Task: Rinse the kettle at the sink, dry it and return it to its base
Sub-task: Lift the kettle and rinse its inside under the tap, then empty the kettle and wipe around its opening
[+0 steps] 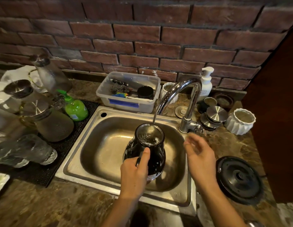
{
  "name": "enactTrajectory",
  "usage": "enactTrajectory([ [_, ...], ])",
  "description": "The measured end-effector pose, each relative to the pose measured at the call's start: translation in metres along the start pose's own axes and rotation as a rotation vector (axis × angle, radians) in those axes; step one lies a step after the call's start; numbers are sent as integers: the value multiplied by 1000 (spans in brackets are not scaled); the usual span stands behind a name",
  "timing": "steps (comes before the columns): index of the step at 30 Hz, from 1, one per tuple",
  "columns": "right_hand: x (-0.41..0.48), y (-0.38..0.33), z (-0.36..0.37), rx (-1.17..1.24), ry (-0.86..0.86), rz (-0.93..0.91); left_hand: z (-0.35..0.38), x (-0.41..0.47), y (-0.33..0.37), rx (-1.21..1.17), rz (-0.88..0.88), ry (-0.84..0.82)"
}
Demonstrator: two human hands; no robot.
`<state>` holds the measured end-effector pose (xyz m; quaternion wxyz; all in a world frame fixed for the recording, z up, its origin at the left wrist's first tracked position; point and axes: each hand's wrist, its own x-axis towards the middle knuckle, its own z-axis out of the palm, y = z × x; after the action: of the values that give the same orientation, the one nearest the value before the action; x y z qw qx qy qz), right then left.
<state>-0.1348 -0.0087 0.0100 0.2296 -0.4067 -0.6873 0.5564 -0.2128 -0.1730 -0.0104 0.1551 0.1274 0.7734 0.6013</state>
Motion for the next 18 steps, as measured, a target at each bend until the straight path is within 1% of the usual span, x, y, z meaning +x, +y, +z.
enactTrajectory([
  [4, -45, -16, -6, 131, -135, -98, -3, -18, 9, 9, 14, 46],
  [7, -67, -20, -6, 172, -269, -66, -4, -32, 13, 7, 26, 89],
  [11, -92, -23, 2, 115, -419, -16, -12, -55, 15, -20, 12, 119],
  [15, -125, -30, 8, 61, -580, -29, -21, -84, 14, -140, -109, 134],
  [18, -151, -31, 15, 71, -585, 22, -32, -103, 9, -120, -111, 150],
])
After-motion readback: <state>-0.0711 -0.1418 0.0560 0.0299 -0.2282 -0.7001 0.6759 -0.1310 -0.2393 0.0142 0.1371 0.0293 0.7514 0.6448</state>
